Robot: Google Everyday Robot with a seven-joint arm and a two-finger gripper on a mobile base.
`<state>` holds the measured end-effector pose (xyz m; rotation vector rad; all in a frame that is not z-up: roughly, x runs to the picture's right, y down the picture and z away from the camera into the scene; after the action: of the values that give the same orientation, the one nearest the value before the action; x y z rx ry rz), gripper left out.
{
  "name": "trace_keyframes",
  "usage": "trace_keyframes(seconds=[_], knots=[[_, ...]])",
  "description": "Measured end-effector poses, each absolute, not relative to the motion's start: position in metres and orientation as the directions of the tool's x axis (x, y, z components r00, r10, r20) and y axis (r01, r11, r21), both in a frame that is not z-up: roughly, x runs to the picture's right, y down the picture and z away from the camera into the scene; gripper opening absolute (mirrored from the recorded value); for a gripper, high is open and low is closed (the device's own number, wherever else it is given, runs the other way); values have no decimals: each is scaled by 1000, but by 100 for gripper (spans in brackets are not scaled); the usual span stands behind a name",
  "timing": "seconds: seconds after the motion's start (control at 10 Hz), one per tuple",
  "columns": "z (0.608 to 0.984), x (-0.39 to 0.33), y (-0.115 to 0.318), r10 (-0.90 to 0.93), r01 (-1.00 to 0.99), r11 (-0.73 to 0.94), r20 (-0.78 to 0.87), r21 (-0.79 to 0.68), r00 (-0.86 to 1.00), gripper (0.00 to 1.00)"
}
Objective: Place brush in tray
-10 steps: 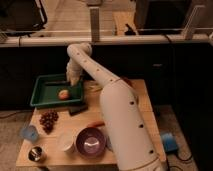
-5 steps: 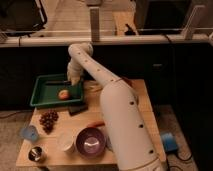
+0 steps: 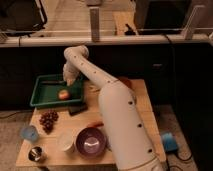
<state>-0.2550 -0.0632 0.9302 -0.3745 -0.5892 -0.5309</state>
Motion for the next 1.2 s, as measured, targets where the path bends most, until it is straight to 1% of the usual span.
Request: trace_keyframes(seconds=[0.4, 0.5, 0.6, 0.7, 0.9, 1.0, 1.1, 1.2], knots=[[953, -273, -52, -387, 591, 788, 609, -173, 693, 0], [956, -279, -49, -401, 598, 785, 602, -162, 690, 5], [957, -281, -48, -403, 597, 786, 602, -158, 690, 11], [960, -281, -47, -404, 596, 787, 598, -158, 692, 22], [967, -281, -46, -392, 590, 789, 598, -172, 699, 42], [970, -283, -45, -382, 586, 790, 603, -181, 700, 55], [971, -283, -45, -378, 585, 790, 606, -184, 701, 63], [972, -281, -46, -372, 582, 792, 610, -184, 700, 74]])
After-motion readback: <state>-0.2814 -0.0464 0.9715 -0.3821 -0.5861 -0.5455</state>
